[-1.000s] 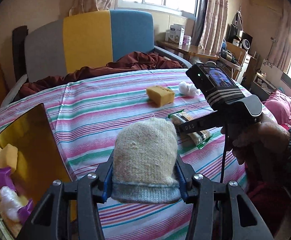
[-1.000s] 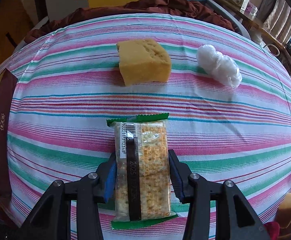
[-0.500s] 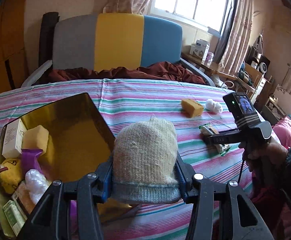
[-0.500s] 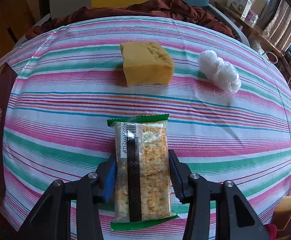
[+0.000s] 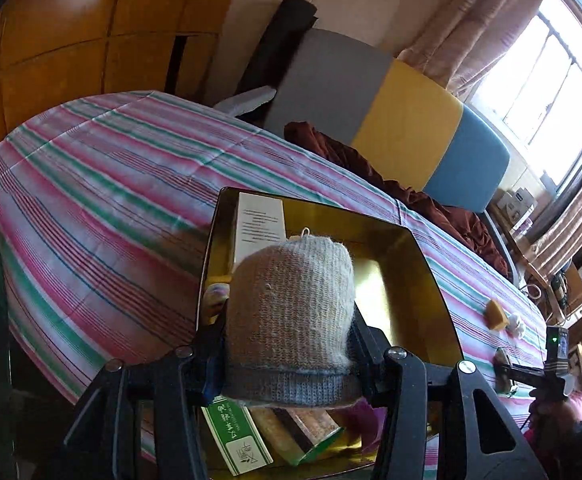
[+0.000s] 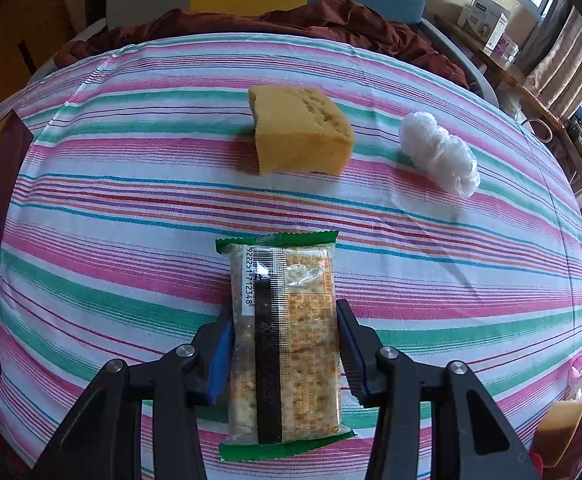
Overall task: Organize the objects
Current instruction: 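Carry the sock into the gold tray and open the left tool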
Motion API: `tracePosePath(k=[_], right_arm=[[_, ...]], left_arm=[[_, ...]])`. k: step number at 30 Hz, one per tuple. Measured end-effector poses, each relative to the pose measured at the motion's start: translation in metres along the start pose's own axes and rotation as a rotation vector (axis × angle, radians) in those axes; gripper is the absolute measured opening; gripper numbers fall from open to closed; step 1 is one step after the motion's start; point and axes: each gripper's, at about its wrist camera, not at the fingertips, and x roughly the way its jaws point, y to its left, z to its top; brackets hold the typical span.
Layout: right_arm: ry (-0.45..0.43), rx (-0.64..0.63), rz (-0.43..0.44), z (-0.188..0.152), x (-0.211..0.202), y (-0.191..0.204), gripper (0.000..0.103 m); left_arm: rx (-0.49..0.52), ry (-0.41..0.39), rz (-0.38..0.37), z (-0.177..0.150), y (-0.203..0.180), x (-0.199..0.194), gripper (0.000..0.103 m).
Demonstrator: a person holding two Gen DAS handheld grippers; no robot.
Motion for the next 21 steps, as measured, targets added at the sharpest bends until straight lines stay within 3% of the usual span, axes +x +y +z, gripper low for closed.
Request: tracePosePath(k=[4,9,15,21], right_arm=[[-0.004,-0.014,-0.014,-0.001,-0.002,0.001,0.048],[-0.005,-0.021,-0.021,0.0,-0.002,0.003,0.048],[-0.005,-0.023,-0.02,0.0,-0.002,-0.001,0.048],[-0.002,-0.003,-0.027,0.001,-0.004,0.0,0.048]], left_arm=[[-0.004,0.054,-0.052,-0.001,-0.012,0.017,0.051],[0.073,0.131,-0.124,-0.005,-0.063,0.052,0.052],[0.139,0.211,-0.065,-0.009,-0.094,0.096,0.052],[0.163,0.26,0.004,-0.022,-0.093,0.119,0.052]])
